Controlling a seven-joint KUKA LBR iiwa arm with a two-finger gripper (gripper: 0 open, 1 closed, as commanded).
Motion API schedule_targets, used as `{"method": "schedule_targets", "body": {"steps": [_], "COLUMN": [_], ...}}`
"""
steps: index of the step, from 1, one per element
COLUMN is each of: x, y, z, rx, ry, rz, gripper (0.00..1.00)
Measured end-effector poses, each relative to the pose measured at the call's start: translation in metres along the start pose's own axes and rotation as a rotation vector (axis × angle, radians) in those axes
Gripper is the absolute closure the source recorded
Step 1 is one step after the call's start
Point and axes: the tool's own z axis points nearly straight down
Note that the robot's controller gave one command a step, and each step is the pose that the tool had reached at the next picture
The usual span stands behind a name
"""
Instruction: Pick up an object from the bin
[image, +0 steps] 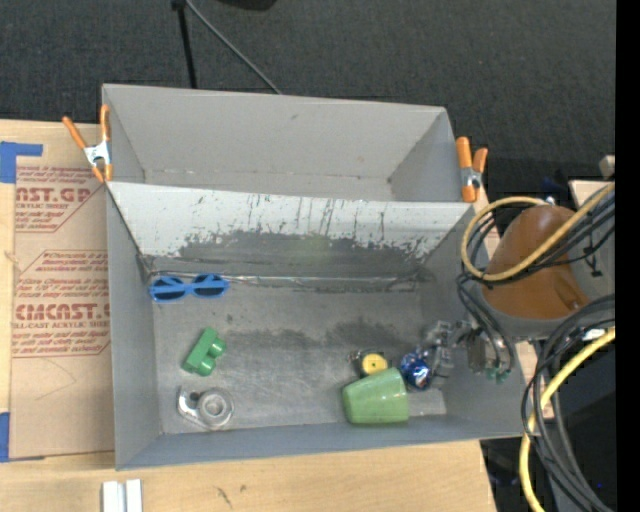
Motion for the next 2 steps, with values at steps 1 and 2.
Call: {"method": "schedule_targets", "body": {"steps": [1, 2], "x": [-0.001, -0.003], "y": [0.001, 0.001], "z": [-0.035, -0.097], "rx": [-0.001, -0.001], "ry": [-0.003, -0.006], "rz": [0.0, -0.001], "gripper": [1.0, 1.0]}}
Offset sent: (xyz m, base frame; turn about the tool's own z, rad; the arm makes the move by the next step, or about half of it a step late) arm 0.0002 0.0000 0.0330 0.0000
